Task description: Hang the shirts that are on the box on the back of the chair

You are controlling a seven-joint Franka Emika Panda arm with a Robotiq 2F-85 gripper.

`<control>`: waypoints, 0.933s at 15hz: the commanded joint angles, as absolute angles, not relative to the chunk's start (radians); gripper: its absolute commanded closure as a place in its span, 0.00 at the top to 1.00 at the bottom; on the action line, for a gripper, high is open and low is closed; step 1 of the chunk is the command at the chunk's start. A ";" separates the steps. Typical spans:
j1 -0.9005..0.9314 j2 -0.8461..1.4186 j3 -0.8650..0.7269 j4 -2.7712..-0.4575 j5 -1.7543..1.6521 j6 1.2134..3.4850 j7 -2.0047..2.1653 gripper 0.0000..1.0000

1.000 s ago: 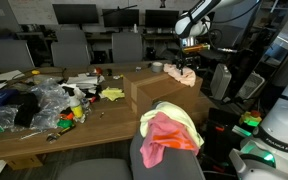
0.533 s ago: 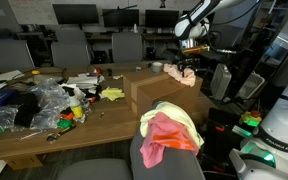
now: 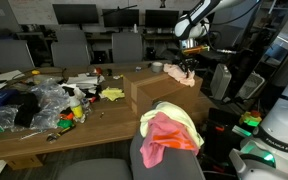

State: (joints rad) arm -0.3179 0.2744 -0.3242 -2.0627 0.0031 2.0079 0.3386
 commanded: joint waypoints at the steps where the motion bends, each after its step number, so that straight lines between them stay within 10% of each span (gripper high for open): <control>1: -0.308 0.263 -0.336 -2.059 -0.008 2.013 0.364 0.00; 14: -0.211 -0.146 -0.252 -2.085 -0.502 1.875 0.542 0.01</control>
